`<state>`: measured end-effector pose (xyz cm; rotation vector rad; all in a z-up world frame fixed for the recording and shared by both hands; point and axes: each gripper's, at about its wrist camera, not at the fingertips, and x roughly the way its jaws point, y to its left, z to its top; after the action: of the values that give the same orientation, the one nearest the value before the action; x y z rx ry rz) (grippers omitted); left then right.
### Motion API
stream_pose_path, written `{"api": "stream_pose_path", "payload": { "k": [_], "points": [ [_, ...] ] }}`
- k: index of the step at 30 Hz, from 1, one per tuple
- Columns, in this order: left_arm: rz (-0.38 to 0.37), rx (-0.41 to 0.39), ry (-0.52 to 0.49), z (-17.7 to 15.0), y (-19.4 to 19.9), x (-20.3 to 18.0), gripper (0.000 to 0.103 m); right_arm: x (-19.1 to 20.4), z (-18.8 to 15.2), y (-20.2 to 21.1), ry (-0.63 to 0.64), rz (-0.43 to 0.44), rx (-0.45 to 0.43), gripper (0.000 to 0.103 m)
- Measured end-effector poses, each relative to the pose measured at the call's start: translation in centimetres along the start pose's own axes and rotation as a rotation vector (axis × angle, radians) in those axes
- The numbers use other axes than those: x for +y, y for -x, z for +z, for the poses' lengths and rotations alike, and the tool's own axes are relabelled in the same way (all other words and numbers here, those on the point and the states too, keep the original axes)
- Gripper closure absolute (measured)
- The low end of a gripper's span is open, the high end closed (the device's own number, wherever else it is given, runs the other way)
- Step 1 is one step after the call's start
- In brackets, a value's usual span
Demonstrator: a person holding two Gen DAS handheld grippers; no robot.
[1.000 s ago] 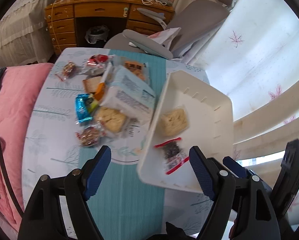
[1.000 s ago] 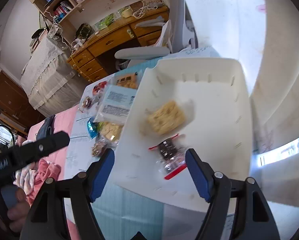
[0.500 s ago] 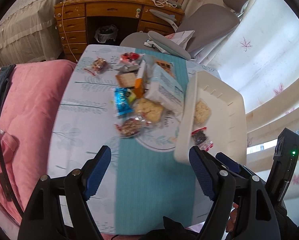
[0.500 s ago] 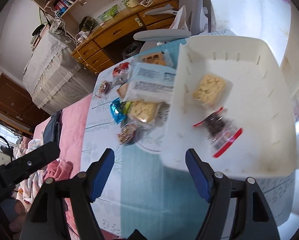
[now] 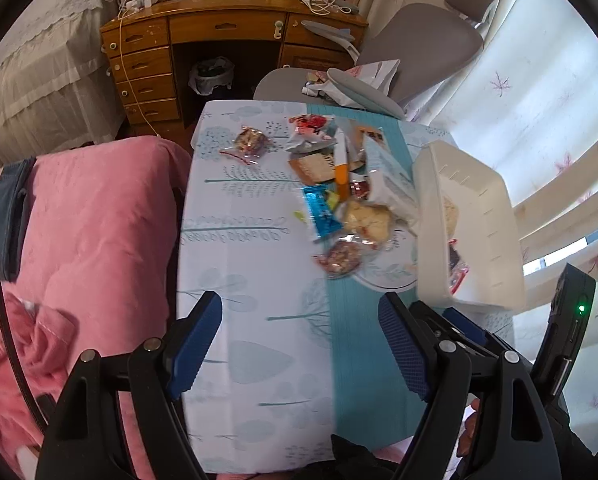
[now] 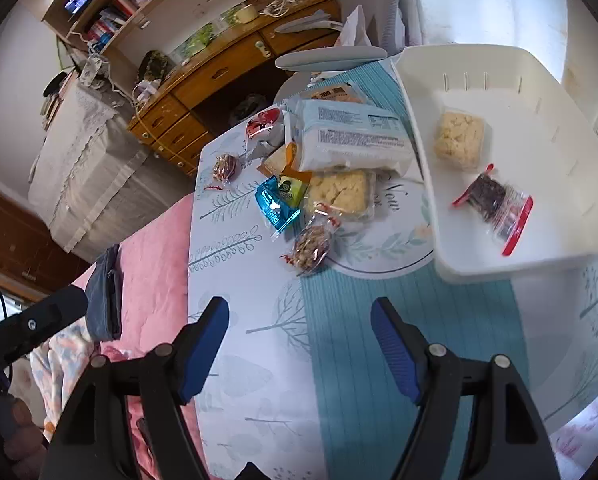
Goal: Organize snacks
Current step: 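Move the left gripper toward the bag of nuts on the table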
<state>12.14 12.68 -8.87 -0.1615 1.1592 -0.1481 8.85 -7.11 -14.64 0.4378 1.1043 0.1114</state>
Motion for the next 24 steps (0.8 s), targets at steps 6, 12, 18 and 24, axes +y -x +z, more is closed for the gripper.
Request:
{"api": "stream_pose_path", "payload": {
  "k": [6,12,18,24],
  "points": [
    [-0.010,0.015,-0.008,1.9,-0.8,3.5,0.024,1.7,-1.2,-1.3,-0.021,-0.053,-0.012,0.029],
    [-0.018,0.011,0.022,4.9,-2.2,5.8,0.023,3.1,-1.2,-2.5,0.020,-0.080,-0.012,0.027],
    [-0.019,0.014,0.045,8.3,-5.0,6.8,0.023,4.1,0.1,-4.5,0.078,-0.111,-0.012,0.022],
    [-0.014,0.026,0.027,12.2,-9.1,6.5,0.023,3.8,1.4,-7.8,0.101,-0.135,0.015,0.022]
  ]
}}
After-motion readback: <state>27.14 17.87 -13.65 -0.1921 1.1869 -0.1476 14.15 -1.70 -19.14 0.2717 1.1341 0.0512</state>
